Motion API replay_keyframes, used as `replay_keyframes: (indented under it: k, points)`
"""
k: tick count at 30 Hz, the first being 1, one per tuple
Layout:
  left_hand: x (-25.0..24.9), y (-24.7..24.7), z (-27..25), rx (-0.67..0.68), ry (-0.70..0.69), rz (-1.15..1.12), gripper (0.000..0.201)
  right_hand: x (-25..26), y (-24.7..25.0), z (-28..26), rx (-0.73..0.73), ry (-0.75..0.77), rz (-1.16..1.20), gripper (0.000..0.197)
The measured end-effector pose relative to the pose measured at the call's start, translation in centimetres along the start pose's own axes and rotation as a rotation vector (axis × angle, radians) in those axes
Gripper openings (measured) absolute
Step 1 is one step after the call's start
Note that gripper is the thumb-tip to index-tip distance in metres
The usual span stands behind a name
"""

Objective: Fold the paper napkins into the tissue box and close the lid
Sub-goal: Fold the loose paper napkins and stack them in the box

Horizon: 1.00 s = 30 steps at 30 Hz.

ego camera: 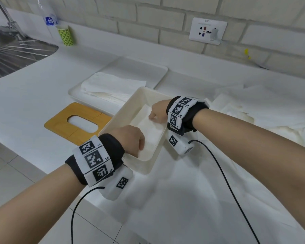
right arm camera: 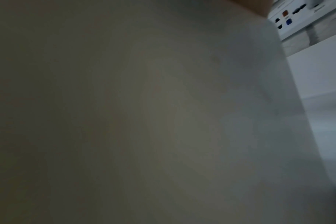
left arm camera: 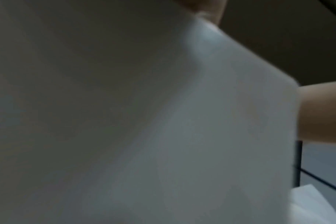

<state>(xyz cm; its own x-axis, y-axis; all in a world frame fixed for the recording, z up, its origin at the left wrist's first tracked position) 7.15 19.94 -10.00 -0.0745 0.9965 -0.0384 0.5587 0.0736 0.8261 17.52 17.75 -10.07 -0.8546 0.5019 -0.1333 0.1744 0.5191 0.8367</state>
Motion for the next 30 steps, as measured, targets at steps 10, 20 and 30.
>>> replay_keyframes:
  k: [10,20,30]
  points:
    - [0.2,2.4,-2.2,-0.049,0.006,-0.119,0.042,-1.8,4.3,-5.1,-0.366,-0.03,0.285,0.035]
    - [-10.2,7.8,-8.0,-0.498,-0.334,-0.576,0.015,-2.5,-5.2,-18.2,-0.136,-0.088,0.126,0.027]
    - [-18.5,0.4,-2.8,-0.194,-0.313,-0.178,0.036,0.0,-15.5,-21.7,0.083,-0.038,0.029,0.048]
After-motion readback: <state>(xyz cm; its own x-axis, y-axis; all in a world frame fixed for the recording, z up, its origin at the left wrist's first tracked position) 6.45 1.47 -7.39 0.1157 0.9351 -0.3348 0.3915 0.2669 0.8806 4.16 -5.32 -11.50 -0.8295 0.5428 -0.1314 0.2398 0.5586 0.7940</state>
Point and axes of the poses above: each hand's wrist, its own z-axis towards the middle knuckle, its own y-axis out of the back of the hand, x = y × z, the point moved 9 cm from there along z, towards the middle knuckle, and after that the axes turned 3 degrees about y, right-handed, at the moved point
